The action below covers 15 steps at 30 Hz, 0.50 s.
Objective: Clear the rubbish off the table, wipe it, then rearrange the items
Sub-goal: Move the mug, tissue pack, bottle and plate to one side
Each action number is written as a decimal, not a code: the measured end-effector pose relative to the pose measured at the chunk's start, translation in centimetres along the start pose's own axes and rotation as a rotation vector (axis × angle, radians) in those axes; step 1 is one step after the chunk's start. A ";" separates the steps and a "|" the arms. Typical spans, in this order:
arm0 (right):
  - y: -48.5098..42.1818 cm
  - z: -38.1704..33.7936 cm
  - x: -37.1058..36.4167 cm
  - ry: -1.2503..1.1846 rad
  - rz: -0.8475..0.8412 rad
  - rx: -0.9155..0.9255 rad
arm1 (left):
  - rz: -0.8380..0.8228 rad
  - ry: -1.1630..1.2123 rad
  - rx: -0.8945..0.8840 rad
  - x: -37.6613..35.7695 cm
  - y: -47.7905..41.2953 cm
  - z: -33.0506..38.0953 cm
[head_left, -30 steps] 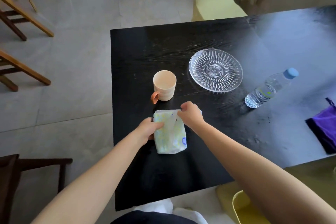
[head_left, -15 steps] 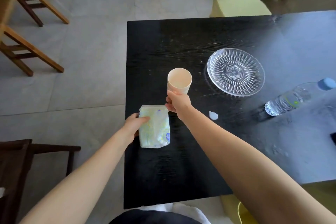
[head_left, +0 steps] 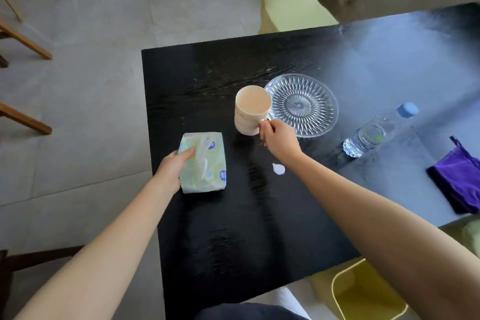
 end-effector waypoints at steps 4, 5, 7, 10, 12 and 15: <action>-0.7 -0.5 5.5 0.124 0.069 0.079 | -0.074 -0.007 -0.036 -4.9 1.2 2.8; -0.8 -0.7 6.9 0.151 0.096 0.085 | -0.099 -0.017 -0.042 -6.5 1.6 3.5; -1.0 -1.0 10.1 0.188 0.157 0.078 | -0.162 -0.036 -0.050 -10.1 2.6 4.8; -1.5 -1.5 15.0 0.191 0.233 0.076 | -0.235 -0.042 -0.049 -15.8 4.4 6.5; -2.0 -1.7 18.1 0.158 0.267 0.077 | -0.284 -0.056 -0.053 -19.5 5.6 7.5; -2.7 -1.8 22.8 0.106 0.313 0.077 | -0.353 -0.071 -0.071 -24.6 7.4 8.8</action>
Point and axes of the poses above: each hand's wrist, its own y-axis away from the middle knuckle, its own x-axis out of the back of the hand, z = x × y, the point moved 4 cm from there along -y, towards the middle knuckle, and after that the axes turned 15 degrees about x, right-handed, at the moved point
